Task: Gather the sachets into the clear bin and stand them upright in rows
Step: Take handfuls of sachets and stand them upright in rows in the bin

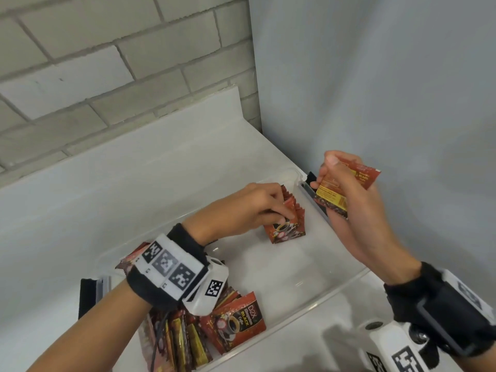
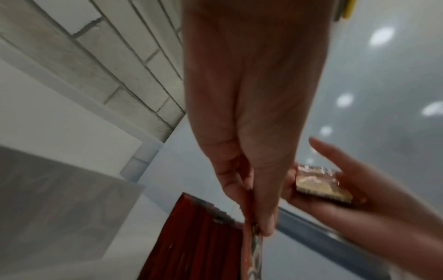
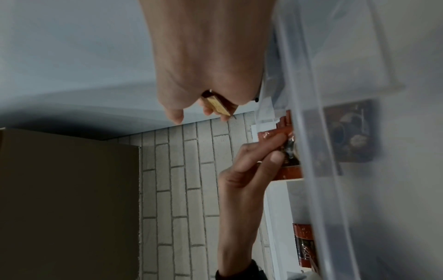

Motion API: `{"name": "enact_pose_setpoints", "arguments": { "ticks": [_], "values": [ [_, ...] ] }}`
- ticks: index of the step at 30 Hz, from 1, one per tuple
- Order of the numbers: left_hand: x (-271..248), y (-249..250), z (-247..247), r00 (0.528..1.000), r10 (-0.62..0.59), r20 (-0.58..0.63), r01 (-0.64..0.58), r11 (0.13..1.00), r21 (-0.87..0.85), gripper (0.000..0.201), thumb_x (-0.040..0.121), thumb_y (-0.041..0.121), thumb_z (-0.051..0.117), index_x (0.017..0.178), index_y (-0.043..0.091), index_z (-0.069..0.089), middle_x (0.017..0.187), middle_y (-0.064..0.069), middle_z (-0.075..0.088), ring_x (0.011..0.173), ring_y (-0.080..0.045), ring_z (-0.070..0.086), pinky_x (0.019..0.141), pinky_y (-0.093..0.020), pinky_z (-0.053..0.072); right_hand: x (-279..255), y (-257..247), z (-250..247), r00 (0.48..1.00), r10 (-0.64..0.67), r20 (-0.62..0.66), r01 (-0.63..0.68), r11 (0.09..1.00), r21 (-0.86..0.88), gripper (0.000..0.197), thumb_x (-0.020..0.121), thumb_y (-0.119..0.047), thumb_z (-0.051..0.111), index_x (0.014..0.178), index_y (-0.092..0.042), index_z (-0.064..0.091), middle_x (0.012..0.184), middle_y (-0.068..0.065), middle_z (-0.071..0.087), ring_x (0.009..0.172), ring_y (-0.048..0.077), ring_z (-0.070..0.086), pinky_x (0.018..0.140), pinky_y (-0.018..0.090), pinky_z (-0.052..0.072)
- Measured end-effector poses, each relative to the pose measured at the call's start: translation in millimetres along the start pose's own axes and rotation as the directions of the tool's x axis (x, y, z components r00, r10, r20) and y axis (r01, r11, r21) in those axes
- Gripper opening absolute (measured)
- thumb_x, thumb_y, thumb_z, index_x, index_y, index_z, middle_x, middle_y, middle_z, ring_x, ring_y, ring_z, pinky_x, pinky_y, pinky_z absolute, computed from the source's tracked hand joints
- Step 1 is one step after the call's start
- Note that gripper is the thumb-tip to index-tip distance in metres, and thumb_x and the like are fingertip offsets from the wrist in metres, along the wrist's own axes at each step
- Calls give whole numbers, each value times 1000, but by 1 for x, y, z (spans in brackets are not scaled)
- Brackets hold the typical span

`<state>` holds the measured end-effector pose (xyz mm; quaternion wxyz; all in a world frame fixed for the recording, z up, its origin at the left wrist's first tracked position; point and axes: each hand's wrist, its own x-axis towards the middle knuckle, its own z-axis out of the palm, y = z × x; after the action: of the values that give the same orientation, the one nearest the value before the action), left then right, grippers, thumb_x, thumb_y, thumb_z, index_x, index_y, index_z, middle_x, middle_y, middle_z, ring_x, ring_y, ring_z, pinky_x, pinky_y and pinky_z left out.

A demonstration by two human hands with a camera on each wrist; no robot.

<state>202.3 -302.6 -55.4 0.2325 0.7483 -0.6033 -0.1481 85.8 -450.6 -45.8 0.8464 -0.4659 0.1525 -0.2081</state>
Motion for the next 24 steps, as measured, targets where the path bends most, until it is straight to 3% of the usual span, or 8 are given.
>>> {"name": "enact_pose_setpoints", "arguments": {
  "ticks": [6, 12, 14, 18, 21, 24],
  "values": [
    [11, -8, 20, 996, 88, 18, -89, 983, 160, 25, 84, 8, 66, 108, 9, 74, 82, -2, 41, 71, -11, 38, 62, -13, 25, 1, 1, -1, 1000, -3, 2, 3, 1000, -13, 22, 75, -34, 65, 94, -23, 61, 79, -4, 57, 71, 4, 60, 71, 17, 52],
    [14, -8, 24, 987, 161, 12, -159, 953, 257, 22, 85, 12, 65, 104, 10, 75, 79, -3, 41, 74, -11, 35, 61, -19, 29, 1, 1, -1, 1000, 2, 3, -2, 999, -35, 23, 75, -35, 65, 95, -23, 61, 82, -5, 58, 75, 4, 62, 78, 19, 53],
    [15, -6, 26, 987, 160, 25, -160, 942, 296, 20, 85, 12, 66, 103, 11, 76, 79, -4, 45, 73, -15, 40, 61, -24, 35, 0, 0, -1, 1000, 9, 3, -9, 999, -41, 26, 75, -36, 65, 97, -23, 60, 82, -5, 59, 75, 4, 62, 80, 20, 53],
    [17, -3, 28, 980, 195, 29, -192, 912, 363, 21, 83, 13, 62, 97, 10, 77, 76, -9, 49, 70, -26, 51, 59, -24, 25, 0, -1, 0, 1000, 17, 5, -17, 999, -36, 25, 75, -35, 64, 97, -23, 61, 82, -5, 59, 75, 4, 62, 80, 22, 53],
    [18, -1, 30, 980, 194, 33, -192, 905, 379, 22, 81, 16, 62, 95, 13, 78, 76, -10, 49, 70, -26, 52, 58, -27, 35, 0, 0, 0, 1000, 28, -7, -28, 999, -16, 24, 79, -32, 63, 100, -21, 60, 81, -5, 60, 74, 4, 63, 77, 20, 53],
    [17, -1, 31, 985, 154, 74, -170, 910, 379, 21, 78, 19, 71, 97, 13, 76, 83, -11, 49, 78, -28, 50, 61, -33, 43, 2, 0, 0, 997, 69, -36, -67, 995, 72, 8, 93, -17, 54, 101, -19, 57, 76, -2, 63, 69, 7, 64, 78, 26, 52]
  ]
}}
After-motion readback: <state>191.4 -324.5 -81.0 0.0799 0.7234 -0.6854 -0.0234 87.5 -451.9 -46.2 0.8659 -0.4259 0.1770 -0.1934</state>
